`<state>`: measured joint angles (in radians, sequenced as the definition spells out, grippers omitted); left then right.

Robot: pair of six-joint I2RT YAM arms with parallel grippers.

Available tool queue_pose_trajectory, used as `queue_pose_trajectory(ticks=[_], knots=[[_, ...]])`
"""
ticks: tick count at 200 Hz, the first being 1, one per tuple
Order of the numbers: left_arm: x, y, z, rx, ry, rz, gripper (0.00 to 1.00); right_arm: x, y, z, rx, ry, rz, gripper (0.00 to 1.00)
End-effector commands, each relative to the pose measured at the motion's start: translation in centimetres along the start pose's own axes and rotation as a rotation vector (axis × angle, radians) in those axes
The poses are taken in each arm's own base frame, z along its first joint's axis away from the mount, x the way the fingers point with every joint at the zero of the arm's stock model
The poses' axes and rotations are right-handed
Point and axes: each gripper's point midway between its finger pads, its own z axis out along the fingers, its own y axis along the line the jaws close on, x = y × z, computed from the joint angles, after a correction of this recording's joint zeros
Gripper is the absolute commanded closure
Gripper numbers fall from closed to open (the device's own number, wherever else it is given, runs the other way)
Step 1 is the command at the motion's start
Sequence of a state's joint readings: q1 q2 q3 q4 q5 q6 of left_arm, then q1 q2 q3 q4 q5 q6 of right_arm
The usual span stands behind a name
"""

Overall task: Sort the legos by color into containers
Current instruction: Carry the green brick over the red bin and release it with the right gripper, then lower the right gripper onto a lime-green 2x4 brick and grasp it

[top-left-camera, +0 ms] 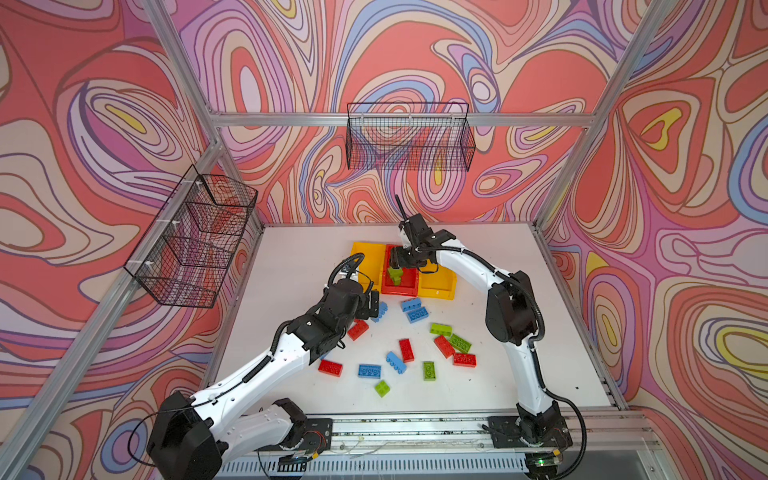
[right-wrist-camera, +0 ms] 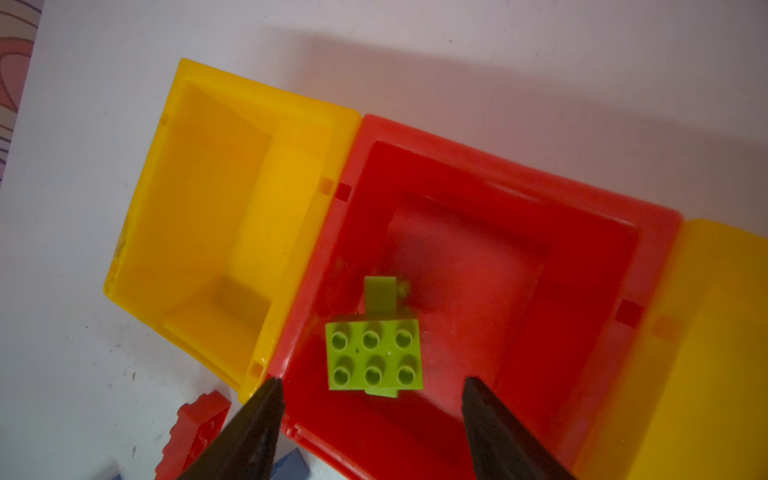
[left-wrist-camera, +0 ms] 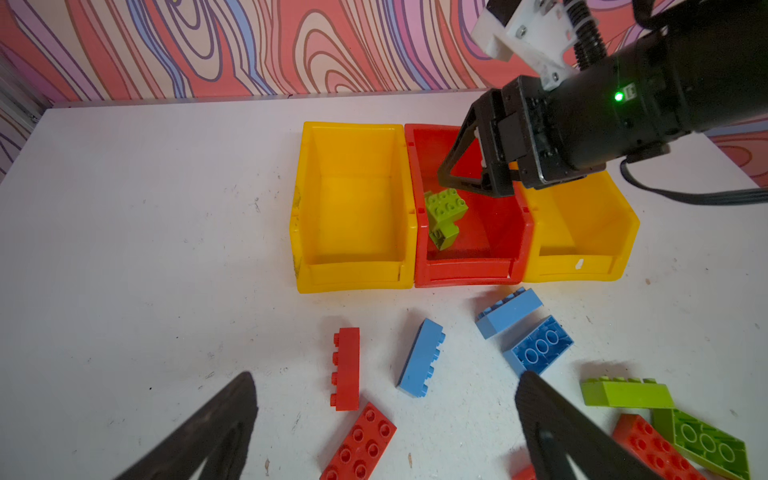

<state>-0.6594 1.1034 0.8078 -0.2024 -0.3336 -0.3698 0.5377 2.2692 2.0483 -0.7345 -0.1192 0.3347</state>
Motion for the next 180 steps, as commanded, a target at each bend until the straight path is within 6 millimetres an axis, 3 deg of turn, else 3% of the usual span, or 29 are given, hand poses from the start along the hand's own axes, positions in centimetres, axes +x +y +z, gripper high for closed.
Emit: queue_pose_trajectory(ticks=[1, 21, 45, 88, 111, 149, 180], knots=[[0.5, 0.5, -0.4, -0.003, 0.027, 0.016, 0.00, -1.2, 0.5, -1.7, 0.006, -0.027, 0.000, 0.25], [0.9, 0.1, -0.3, 0.015, 0.045, 0.012, 0.00, -0.7, 0.3, -3.4, 0.020, -0.025, -0.002, 0.25], [1.4, -0.3, -0.1, 0.041, 0.059, -0.004, 0.00, 1.4, -0.5, -5.7, 0.047, -0.007, 0.003, 0.24], [2.2, -1.1, 0.2, 0.082, 0.066, -0.060, 0.00, 8.4, -4.0, -9.2, 0.153, 0.076, 0.050, 0.22], [2.7, -2.5, 0.3, 0.115, 0.071, -0.064, 0.00, 11.9, -5.6, -10.9, 0.195, 0.096, 0.117, 0.19], [3.7, -6.1, 0.3, 0.157, 0.089, 0.000, 0.00, 16.1, -7.1, -11.8, 0.215, 0.104, 0.244, 0.09], [4.0, -6.8, 0.4, 0.155, 0.101, -0.004, 0.00, 18.0, -7.5, -11.2, 0.205, 0.126, 0.299, 0.08]])
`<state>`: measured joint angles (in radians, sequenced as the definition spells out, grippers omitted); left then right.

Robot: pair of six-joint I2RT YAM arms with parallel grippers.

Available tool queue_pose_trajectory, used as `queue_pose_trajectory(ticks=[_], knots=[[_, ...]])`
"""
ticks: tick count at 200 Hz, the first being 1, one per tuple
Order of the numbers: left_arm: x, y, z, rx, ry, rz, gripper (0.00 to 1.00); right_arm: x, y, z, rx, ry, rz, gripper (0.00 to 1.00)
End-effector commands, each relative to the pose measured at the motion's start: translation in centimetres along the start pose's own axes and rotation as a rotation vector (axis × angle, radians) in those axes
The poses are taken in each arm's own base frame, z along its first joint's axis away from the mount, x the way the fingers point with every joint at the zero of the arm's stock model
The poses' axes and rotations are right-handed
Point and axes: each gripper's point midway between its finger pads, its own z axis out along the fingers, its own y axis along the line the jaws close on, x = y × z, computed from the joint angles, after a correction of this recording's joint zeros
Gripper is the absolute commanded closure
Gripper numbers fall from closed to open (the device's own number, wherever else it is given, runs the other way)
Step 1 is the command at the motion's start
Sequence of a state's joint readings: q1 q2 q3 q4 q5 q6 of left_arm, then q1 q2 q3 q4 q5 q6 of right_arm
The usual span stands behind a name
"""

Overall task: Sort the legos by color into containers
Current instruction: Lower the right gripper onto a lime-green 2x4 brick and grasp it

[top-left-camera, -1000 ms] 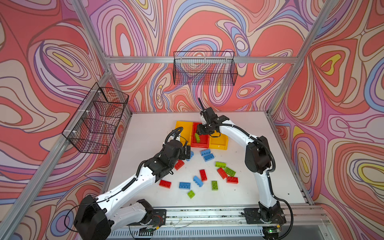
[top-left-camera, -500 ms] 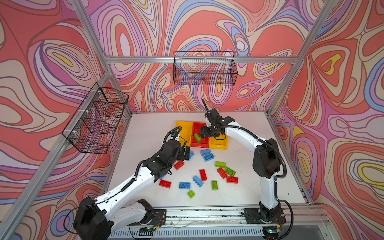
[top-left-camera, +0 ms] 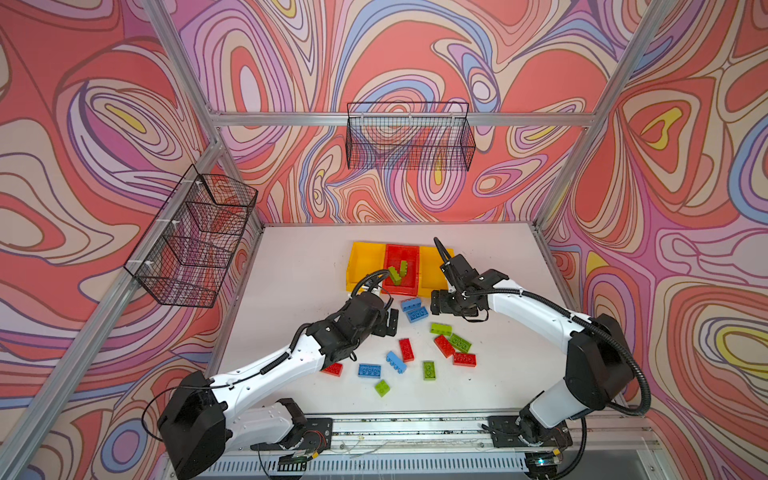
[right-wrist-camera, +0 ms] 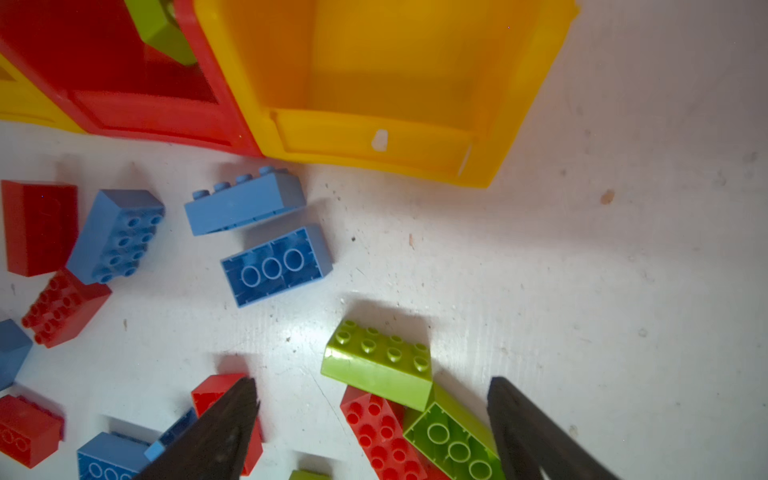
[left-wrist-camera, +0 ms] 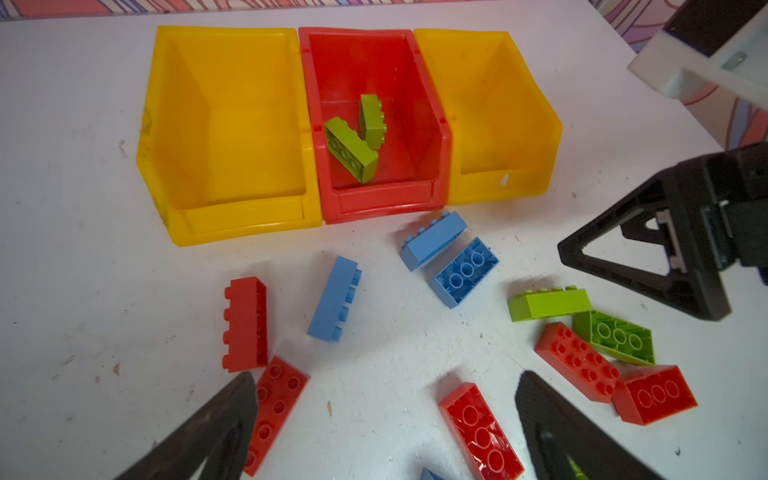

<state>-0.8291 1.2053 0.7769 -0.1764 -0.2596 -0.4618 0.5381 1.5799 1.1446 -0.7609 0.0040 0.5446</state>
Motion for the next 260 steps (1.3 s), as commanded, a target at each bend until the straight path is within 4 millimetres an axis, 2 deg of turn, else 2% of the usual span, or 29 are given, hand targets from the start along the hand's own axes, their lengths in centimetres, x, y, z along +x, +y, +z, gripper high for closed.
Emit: queue_pose_trajectory(ticks=[1, 42, 86, 128, 200, 232, 238, 260], knots=[[-1.7, -0.4, -0.4, -0.008, -0.049, -0.040, 0.00, 0.1, 0.1, 0.2, -0.022, -0.024, 0.081, 0.08], [-1.9, 0.4, -1.5, -0.027, -0.070, -0.041, 0.00, 1.5, -0.2, 2.0, -0.020, 0.020, 0.105, 0.08], [-1.7, 1.2, -2.2, -0.047, -0.077, -0.045, 0.00, 2.0, -0.1, 3.5, -0.018, 0.056, 0.140, 0.08], [-1.6, 1.3, -2.1, -0.056, -0.074, -0.031, 0.00, 2.6, -0.6, 4.4, 0.034, 0.074, 0.187, 0.08], [-1.5, 1.0, -1.3, -0.057, -0.063, 0.021, 0.00, 4.1, -0.4, 6.0, 0.087, 0.133, 0.199, 0.11], [-1.5, 1.0, -0.9, -0.063, -0.060, 0.038, 0.00, 4.1, -0.1, 6.1, 0.099, 0.130, 0.189, 0.18], [-1.4, 1.0, -0.8, -0.062, -0.059, 0.041, 0.00, 4.5, -0.3, 6.9, 0.116, 0.151, 0.189, 0.19], [-1.6, 0.9, -0.7, -0.062, -0.058, 0.048, 0.00, 4.3, -0.1, 7.0, 0.124, 0.155, 0.184, 0.28]])
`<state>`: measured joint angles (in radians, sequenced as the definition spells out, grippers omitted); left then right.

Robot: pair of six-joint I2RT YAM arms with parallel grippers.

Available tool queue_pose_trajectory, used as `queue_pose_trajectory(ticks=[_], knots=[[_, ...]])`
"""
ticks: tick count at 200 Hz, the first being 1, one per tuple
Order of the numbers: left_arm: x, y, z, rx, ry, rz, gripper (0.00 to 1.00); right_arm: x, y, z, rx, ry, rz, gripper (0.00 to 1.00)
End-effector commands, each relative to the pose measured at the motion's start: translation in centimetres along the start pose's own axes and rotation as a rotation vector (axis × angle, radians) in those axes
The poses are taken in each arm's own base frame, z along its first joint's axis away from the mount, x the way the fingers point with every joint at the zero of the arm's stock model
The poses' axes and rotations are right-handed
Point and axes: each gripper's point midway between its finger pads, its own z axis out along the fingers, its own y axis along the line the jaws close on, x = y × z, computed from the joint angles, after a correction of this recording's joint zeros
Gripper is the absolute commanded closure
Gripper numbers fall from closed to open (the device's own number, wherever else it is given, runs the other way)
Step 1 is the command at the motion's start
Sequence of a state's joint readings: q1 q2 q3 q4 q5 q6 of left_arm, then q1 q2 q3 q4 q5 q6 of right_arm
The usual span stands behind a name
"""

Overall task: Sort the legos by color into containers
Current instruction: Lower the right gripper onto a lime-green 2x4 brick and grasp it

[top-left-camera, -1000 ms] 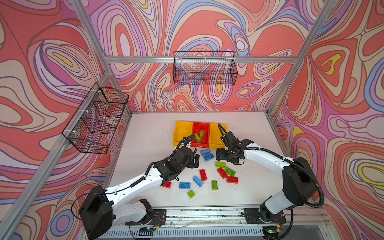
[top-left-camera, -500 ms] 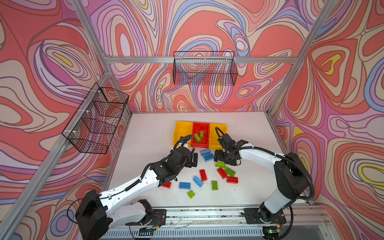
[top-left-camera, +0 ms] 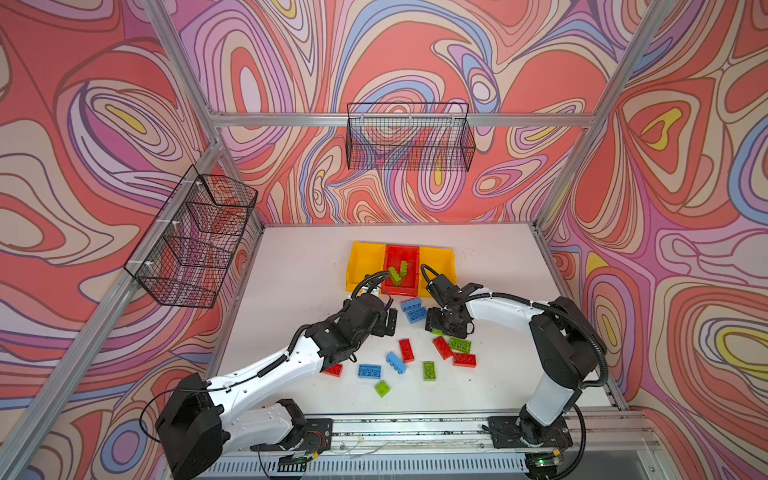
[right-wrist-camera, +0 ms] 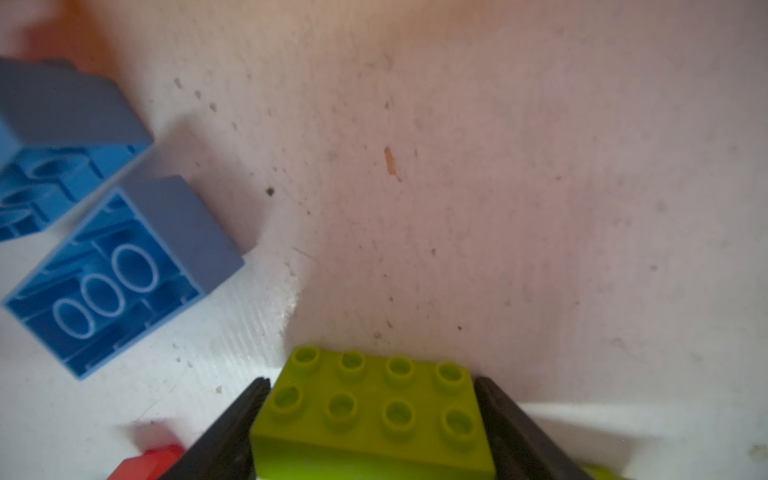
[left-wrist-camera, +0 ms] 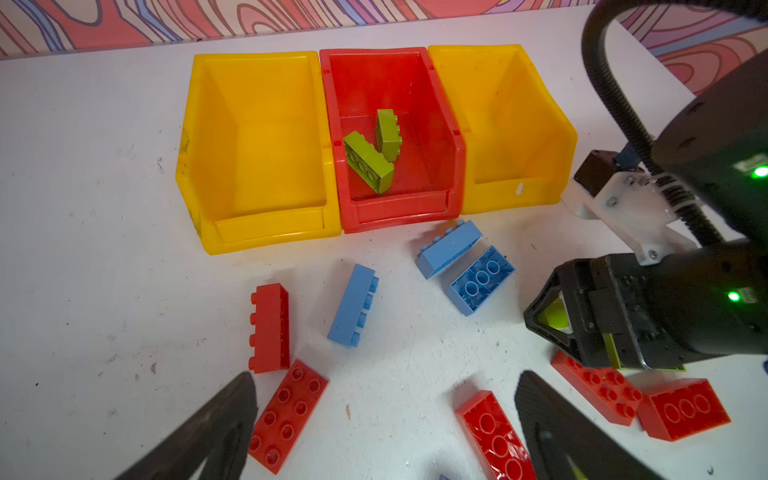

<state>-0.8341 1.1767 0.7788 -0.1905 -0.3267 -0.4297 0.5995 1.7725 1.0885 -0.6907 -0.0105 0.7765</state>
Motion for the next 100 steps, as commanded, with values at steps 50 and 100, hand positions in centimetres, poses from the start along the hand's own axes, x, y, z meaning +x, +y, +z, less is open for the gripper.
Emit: queue_pose_trajectory(ticks=[50, 100], knots=[[-0.9, 1.1, 0.4, -0.022, -0.016, -0.016, 0.00, -1.6, 1.4, -1.5, 0.025, -0.027, -0.020, 0.48], [-1.0, 3.6, 0.3, -0.064, -0.024, -0.092, 0.00, -6.6, 7.3, -7.9, -0.143, -0.174, -0.118, 0.49]])
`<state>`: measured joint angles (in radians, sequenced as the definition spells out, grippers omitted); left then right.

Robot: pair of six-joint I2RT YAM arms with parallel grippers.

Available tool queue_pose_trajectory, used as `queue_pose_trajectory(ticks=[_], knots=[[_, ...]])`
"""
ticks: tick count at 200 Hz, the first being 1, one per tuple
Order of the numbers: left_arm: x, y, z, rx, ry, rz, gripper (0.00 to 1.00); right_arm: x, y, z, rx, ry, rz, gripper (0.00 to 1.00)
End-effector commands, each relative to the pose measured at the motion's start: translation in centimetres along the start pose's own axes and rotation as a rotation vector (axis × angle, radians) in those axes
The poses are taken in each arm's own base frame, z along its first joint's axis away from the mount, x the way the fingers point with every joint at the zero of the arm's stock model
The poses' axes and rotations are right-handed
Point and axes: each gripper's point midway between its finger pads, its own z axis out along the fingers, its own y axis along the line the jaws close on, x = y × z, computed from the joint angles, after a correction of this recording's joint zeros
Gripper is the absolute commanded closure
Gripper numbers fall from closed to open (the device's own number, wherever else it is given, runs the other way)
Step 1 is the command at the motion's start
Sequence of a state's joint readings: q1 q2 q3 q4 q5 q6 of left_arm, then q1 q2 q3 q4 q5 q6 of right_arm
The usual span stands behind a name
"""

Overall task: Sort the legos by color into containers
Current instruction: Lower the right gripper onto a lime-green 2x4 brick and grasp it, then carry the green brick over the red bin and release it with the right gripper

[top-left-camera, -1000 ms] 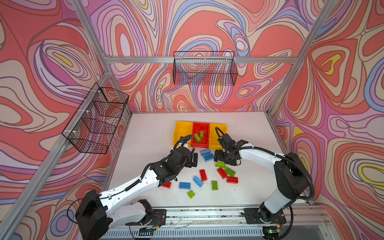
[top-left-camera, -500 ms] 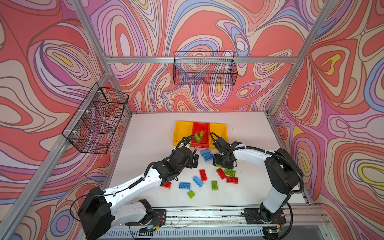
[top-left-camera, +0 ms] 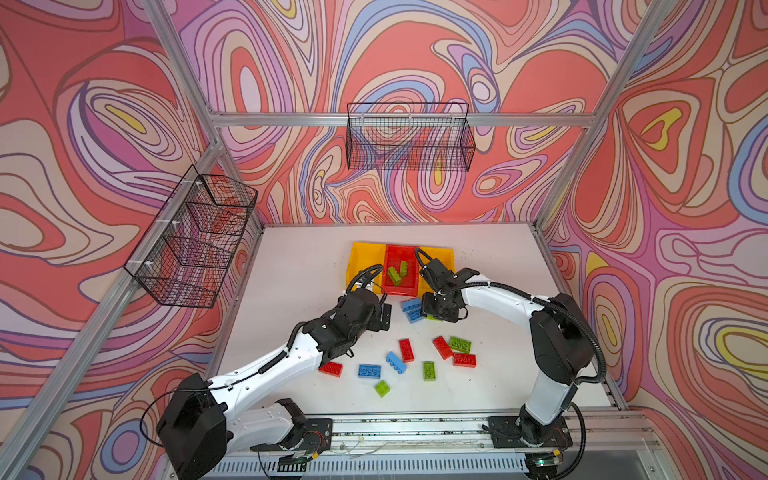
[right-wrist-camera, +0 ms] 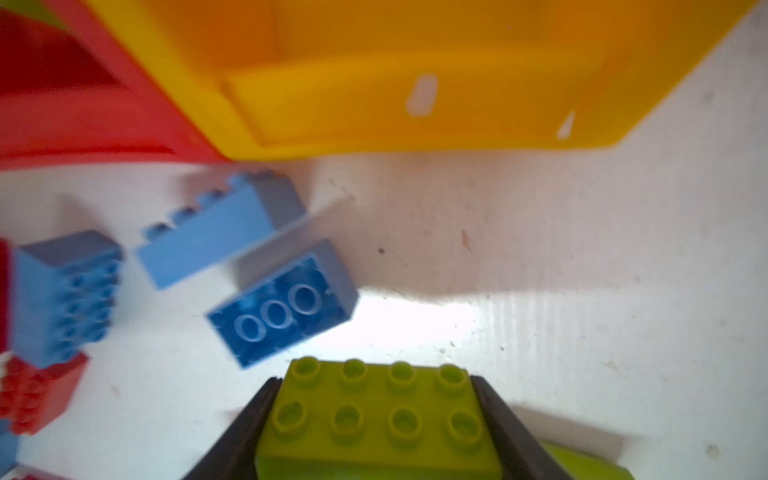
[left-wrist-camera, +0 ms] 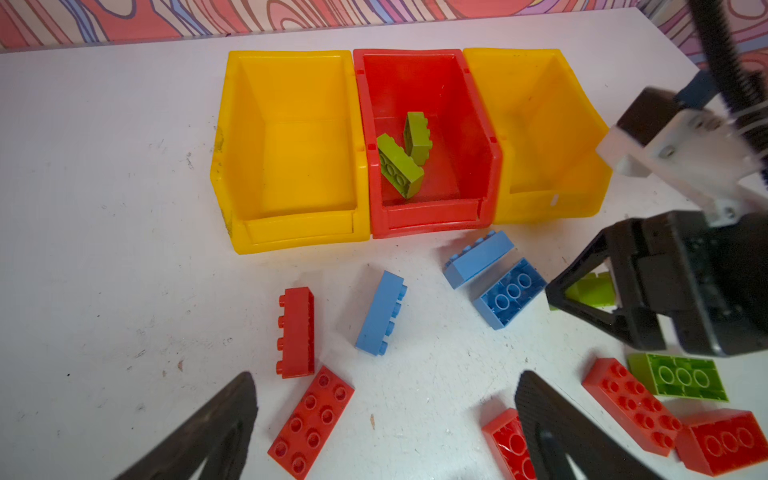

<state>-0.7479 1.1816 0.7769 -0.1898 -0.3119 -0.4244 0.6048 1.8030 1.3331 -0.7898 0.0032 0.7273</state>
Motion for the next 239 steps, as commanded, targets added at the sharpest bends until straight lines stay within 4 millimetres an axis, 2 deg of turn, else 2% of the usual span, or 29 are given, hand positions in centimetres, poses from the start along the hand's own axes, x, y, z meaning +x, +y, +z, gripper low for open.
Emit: queue_pose_trajectory(ticks=[1, 26, 45, 72, 104, 146, 177, 214, 229, 239], knots=[[-0.5, 1.0, -0.4, -0.007, -0.024, -0.050, 0.00, -2.8, 3.0, -3.1, -0.075, -0.087, -0.067, 0.49], [-0.9, 1.8, -0.8, -0.027, -0.037, -0.050, 0.00, -6.1, 6.4, -4.7, -0.149, -0.167, -0.152, 0.49], [-1.2, 2.5, -1.2, -0.045, -0.047, -0.046, 0.00, -8.5, 8.4, -5.0, -0.181, -0.237, -0.205, 0.49], [-1.6, 3.5, -1.7, -0.067, -0.061, -0.047, 0.00, -11.5, 10.8, -4.3, -0.194, -0.304, -0.265, 0.49], [-2.0, 4.6, -2.1, -0.087, -0.077, -0.055, 0.00, -14.1, 13.0, -2.3, -0.200, -0.353, -0.314, 0.49], [-2.9, 5.7, -2.4, -0.109, -0.095, -0.057, 0.00, -16.4, 13.4, 0.9, -0.127, -0.389, -0.331, 0.49], [-3.1, 6.2, -2.3, -0.113, -0.100, -0.071, 0.00, -17.0, 13.5, 1.7, -0.097, -0.398, -0.342, 0.48], [-3.1, 6.3, -2.1, -0.107, -0.097, -0.082, 0.00, -17.2, 12.6, 2.1, -0.078, -0.397, -0.331, 0.47], [-3.0, 6.2, -2.0, -0.101, -0.095, -0.091, 0.00, -17.1, 12.2, 2.4, -0.073, -0.388, -0.330, 0.39], [-2.9, 6.1, -1.9, -0.095, -0.093, -0.096, 0.00, -17.0, 12.1, 2.6, -0.074, -0.380, -0.330, 0.23]])
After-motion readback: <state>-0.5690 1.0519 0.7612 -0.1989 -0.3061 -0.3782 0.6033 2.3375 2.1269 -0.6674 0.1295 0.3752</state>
